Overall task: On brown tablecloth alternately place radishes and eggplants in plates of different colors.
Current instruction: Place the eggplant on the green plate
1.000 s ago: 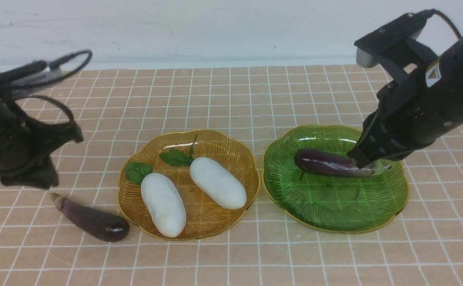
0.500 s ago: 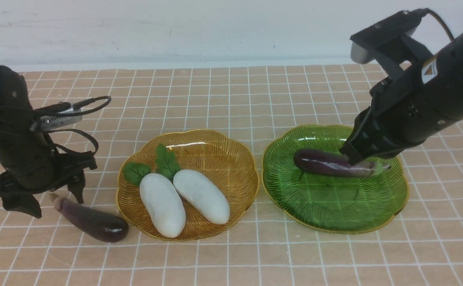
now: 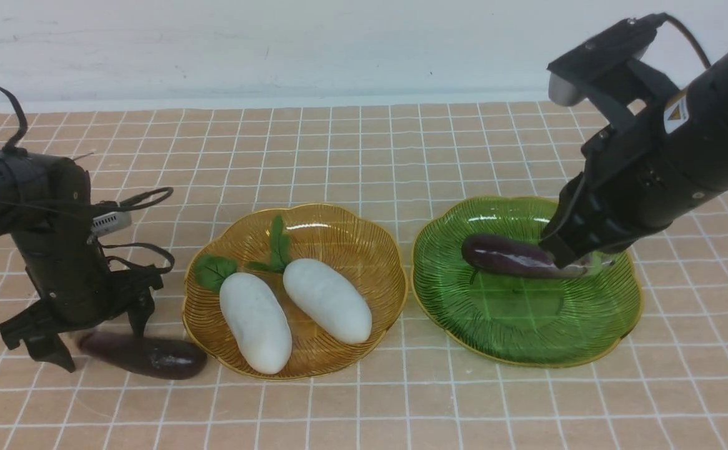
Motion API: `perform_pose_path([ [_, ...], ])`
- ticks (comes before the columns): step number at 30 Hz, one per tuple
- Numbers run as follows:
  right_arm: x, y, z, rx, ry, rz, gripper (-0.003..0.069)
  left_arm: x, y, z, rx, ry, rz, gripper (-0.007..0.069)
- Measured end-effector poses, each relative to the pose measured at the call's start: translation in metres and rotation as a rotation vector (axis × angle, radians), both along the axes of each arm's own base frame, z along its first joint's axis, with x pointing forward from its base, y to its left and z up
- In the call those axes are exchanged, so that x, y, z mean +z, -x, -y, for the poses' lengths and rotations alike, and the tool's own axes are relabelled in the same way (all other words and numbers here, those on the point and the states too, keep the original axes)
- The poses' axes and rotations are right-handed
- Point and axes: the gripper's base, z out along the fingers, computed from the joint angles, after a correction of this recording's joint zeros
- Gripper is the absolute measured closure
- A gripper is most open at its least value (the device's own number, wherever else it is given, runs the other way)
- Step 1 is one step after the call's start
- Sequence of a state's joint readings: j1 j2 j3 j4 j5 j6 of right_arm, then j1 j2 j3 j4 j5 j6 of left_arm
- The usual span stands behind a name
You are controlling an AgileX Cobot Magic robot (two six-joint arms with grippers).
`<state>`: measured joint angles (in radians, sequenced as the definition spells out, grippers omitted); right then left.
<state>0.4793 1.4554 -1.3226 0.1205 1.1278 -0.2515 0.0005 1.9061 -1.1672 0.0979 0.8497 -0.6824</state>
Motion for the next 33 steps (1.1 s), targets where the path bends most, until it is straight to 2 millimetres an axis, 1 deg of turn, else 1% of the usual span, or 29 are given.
perform_pose_path([
  [2, 0.000, 0.000, 0.000, 0.000, 0.001, -0.002, 0.0674, 0.000, 0.000, 0.000, -0.015, 0.000, -0.007, 0.0232],
  [4, 0.000, 0.001, 0.000, 0.001, 0.005, -0.010, 0.0674, -0.001, 0.003, 0.000, -0.029, -0.003, -0.035, 0.0396],
  [5, -0.001, 0.001, 0.001, 0.002, 0.009, -0.018, 0.0674, 0.000, 0.004, -0.001, -0.045, -0.010, -0.051, 0.0435],
  [6, -0.001, 0.003, 0.001, 0.002, 0.016, -0.028, 0.0674, 0.003, 0.005, -0.001, -0.060, -0.018, -0.055, 0.0440],
  [7, -0.001, 0.004, 0.002, 0.001, 0.021, -0.036, 0.0674, 0.012, 0.006, -0.003, -0.089, -0.035, -0.057, 0.0442],
  [9, 0.002, 0.008, 0.004, -0.006, 0.023, -0.047, 0.0674, 0.049, 0.005, -0.005, -0.163, -0.063, 0.002, 0.0442],
  [11, 0.009, 0.014, 0.007, -0.013, 0.014, -0.042, 0.0674, 0.091, 0.004, -0.003, -0.214, -0.071, 0.086, 0.0442],
  [13, 0.015, 0.020, 0.010, -0.014, 0.009, -0.033, 0.0674, 0.124, 0.007, 0.002, -0.241, -0.056, 0.162, 0.0442],
  [14, 0.019, 0.024, 0.013, -0.013, 0.005, -0.026, 0.0674, 0.143, 0.007, 0.008, -0.256, -0.034, 0.207, 0.0442],
  [15, 0.024, 0.029, 0.015, -0.012, -0.001, -0.014, 0.0674, 0.155, 0.008, 0.013, -0.274, -0.019, 0.237, 0.0442],
  [16, 0.029, 0.033, 0.017, -0.013, -0.007, -0.004, 0.0674, 0.176, 0.010, 0.026, -0.303, 0.021, 0.292, 0.0442],
  [17, 0.033, 0.037, 0.019, -0.013, -0.015, 0.010, 0.0674, 0.188, 0.010, 0.035, -0.321, 0.052, 0.328, 0.0442],
  [18, 0.037, 0.040, 0.021, -0.013, -0.021, 0.022, 0.0674, 0.194, 0.010, 0.043, -0.339, 0.071, 0.347, 0.0442],
  [19, 0.041, 0.044, 0.023, -0.013, -0.029, 0.036, 0.0674, 0.200, 0.011, 0.055, -0.365, 0.111, 0.362, 0.0442],
  [20, 0.047, 0.050, 0.026, -0.013, -0.040, 0.057, 0.0674, 0.206, 0.011, 0.073, -0.400, 0.164, 0.382, 0.0442],
  [22, 0.057, 0.060, 0.031, -0.013, -0.059, 0.092, 0.0674, 0.209, 0.010, 0.099, -0.453, 0.242, 0.392, 0.0442],
  [23, 0.062, 0.065, 0.034, -0.014, -0.069, 0.110, 0.0674, 0.207, 0.008, 0.114, -0.480, 0.285, 0.393, 0.0442],
  [24, 0.067, 0.070, 0.036, -0.015, -0.082, 0.125, 0.0674, 0.206, 0.006, 0.125, -0.499, 0.314, 0.396, 0.0442],
  [25, 0.069, 0.073, 0.037, -0.017, -0.089, 0.133, 0.0674, 0.201, 0.001, 0.144, -0.527, 0.360, 0.399, 0.0442],
  [28, 0.082, 0.091, 0.045, -0.022, -0.135, 0.176, 0.0674, 0.183, -0.015, 0.185, -0.560, 0.449, 0.416, 0.0442],
  [31, 0.093, 0.113, 0.056, -0.022, -0.180, 0.225, 0.0674, 0.164, -0.030, 0.208, -0.566, 0.492, 0.418, 0.0442],
  [32, 0.094, 0.119, 0.059, -0.021, -0.188, 0.235, 0.0674, 0.156, -0.034, 0.221, -0.570, 0.513, 0.415, 0.0442],
  [33, 0.095, 0.124, 0.061, -0.020, -0.192, 0.240, 0.0674, 0.152, -0.040, 0.229, -0.565, 0.534, 0.435, 0.0442],
])
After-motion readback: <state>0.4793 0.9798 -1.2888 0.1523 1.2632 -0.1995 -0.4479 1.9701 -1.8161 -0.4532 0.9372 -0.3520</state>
